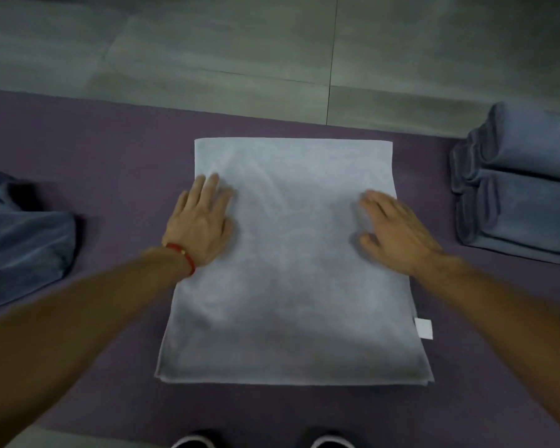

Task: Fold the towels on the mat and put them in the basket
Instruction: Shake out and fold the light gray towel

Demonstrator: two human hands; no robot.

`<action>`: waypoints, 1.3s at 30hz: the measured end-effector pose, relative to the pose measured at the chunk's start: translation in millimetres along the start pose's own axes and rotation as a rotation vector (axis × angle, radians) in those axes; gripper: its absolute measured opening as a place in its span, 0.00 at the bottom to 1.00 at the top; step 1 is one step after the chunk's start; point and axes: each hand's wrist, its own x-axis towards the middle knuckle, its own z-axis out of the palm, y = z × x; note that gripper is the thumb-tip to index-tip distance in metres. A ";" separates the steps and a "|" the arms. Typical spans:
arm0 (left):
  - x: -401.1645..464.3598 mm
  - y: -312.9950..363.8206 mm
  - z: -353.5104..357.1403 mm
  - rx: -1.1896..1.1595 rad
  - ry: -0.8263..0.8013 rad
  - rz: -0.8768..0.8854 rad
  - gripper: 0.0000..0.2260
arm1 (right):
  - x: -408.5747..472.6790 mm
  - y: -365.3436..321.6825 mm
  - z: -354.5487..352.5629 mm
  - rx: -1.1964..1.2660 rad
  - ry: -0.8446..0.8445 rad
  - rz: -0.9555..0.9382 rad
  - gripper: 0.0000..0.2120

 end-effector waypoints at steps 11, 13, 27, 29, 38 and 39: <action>112.4 -48.5 36.1 0.008 -0.137 -0.102 0.33 | 120.8 53.0 28.7 0.008 -0.184 0.281 0.39; 112.0 -53.3 37.8 0.006 -0.110 -0.073 0.33 | 118.7 60.7 29.6 0.048 -0.145 0.339 0.42; 142.5 -78.9 -7.5 -0.018 -0.092 -0.095 0.27 | 124.5 58.2 12.6 0.061 -0.265 0.413 0.42; 137.4 -65.7 -9.7 -0.172 0.024 -0.221 0.28 | 119.8 41.8 10.5 0.018 -0.146 0.378 0.39; 65.1 -46.3 20.2 -0.312 -0.020 -0.554 0.19 | 107.8 -115.6 37.5 0.149 0.120 -0.081 0.29; 67.3 -46.6 17.9 -0.320 -0.053 -0.557 0.17 | 109.6 -127.8 40.6 0.165 0.113 -0.096 0.28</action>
